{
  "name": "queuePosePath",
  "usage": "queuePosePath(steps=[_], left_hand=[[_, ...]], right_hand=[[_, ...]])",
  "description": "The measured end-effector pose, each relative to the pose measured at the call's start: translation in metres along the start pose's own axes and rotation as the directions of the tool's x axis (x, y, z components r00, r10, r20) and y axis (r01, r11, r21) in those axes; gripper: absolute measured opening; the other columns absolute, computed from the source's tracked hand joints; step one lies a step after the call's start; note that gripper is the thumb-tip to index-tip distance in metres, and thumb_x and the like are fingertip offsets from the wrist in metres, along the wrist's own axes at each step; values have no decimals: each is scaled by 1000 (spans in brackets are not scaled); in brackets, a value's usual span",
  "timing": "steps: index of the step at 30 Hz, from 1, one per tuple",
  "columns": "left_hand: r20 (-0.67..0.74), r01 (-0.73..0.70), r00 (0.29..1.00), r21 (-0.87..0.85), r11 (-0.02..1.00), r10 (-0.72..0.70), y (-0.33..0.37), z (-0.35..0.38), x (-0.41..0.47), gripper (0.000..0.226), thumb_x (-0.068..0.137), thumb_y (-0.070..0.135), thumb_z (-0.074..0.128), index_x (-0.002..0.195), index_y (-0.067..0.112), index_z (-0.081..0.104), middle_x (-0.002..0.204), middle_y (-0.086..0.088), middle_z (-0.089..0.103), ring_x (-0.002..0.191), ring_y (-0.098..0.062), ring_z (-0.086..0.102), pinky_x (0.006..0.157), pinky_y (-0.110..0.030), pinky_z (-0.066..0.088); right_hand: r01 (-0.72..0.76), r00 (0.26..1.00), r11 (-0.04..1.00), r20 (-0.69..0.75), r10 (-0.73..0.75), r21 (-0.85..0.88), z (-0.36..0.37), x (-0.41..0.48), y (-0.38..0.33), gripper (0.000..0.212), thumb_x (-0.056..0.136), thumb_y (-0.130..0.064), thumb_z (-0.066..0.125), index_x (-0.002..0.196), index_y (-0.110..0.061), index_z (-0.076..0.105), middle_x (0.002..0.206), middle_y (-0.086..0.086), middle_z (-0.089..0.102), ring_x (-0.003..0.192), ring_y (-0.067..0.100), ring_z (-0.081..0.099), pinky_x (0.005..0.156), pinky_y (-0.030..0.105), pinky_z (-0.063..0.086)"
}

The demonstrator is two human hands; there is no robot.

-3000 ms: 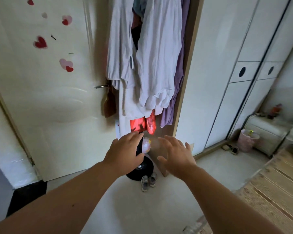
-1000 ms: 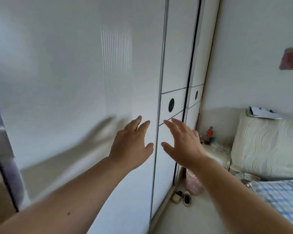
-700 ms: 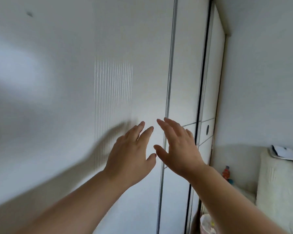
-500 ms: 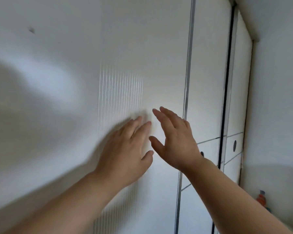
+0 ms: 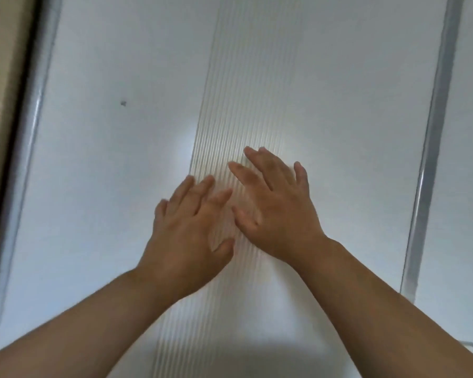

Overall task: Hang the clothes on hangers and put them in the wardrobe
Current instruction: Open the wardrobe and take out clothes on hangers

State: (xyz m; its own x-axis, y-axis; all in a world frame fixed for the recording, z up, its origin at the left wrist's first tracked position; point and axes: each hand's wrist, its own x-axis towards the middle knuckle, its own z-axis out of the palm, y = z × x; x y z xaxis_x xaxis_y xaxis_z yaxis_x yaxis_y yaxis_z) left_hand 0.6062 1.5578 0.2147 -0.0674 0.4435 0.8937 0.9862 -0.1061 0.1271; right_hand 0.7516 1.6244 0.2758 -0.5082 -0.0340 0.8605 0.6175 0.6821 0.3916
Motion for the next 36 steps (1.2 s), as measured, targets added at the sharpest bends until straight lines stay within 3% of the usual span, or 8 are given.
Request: queuePosePath(steps=[6, 10, 12, 16, 19, 24, 31, 36], left_hand=[[6, 167, 985, 207, 964, -172, -13, -17, -1, 84, 83, 57, 46, 151, 31, 5, 160, -2, -1, 147, -21, -5, 115, -53, 16], [34, 309, 942, 294, 904, -333, -33, -31, 3, 90, 81, 66, 45, 146, 42, -13, 157, 8, -18, 145, -15, -13, 115, -49, 11], [60, 331, 925, 362, 871, -376, -41, -38, 7, 95, 79, 69, 47, 145, 42, -15, 157, 8, -21, 145, -16, -13, 115, -49, 11], [70, 303, 925, 455, 837, -373, -49, -41, 25, 101, 74, 77, 43, 143, 42, -22, 155, 5, -26, 145, -18, -16, 115, -50, 13], [24, 307, 936, 428, 850, -350, -48, -31, 30, 100, 65, 85, 31, 130, 51, -36, 150, 9, -35, 143, -17, -22, 115, -50, 14], [0, 298, 945, 413, 861, -327, -44, -20, 27, 94, 63, 89, 19, 125, 53, -41, 136, 15, -48, 135, -14, -33, 114, -52, 11], [-10, 254, 961, 422, 870, -276, -27, -5, 27, 93, 66, 88, 18, 132, 50, -35, 146, 9, -39, 143, -23, -22, 113, -54, 10], [-30, 220, 973, 389, 895, -227, -4, 8, 26, 89, 67, 87, 16, 137, 52, -25, 157, 4, -17, 143, -23, -12, 113, -51, 10]], right_hand=[[214, 973, 977, 95, -212, -10, 14, 31, -12, 69, 75, -44, 60, 139, -26, 44, 151, 2, 35, 141, 20, 30, 107, 58, 20], [135, 982, 991, 130, -134, 5, 29, 42, -11, 73, 80, -53, 51, 145, -30, 29, 158, -1, 18, 146, 16, 12, 112, 54, 9], [135, 986, 990, 102, -131, -30, 33, 40, -5, 70, 80, -56, 51, 143, -28, 37, 156, 0, 24, 145, 18, 19, 112, 52, 15], [142, 990, 988, 37, -140, -56, 40, 35, 2, 66, 82, -58, 43, 139, -25, 46, 151, 3, 35, 141, 22, 30, 109, 53, 24], [155, 988, 987, 0, -155, -34, 41, 34, 8, 66, 81, -57, 38, 136, -23, 50, 148, 4, 40, 138, 22, 35, 107, 53, 27], [189, 982, 978, -3, -190, -93, 39, 25, 20, 65, 82, -56, 44, 137, -22, 48, 148, 4, 40, 137, 23, 36, 108, 52, 29], [178, 984, 976, -1, -180, -122, 29, 9, 39, 64, 82, -54, 43, 136, -21, 50, 147, 4, 42, 136, 22, 38, 107, 50, 30], [174, 984, 977, -20, -178, -126, 17, -8, 60, 62, 78, -51, 52, 131, -17, 56, 142, 7, 48, 132, 25, 45, 103, 51, 35]])
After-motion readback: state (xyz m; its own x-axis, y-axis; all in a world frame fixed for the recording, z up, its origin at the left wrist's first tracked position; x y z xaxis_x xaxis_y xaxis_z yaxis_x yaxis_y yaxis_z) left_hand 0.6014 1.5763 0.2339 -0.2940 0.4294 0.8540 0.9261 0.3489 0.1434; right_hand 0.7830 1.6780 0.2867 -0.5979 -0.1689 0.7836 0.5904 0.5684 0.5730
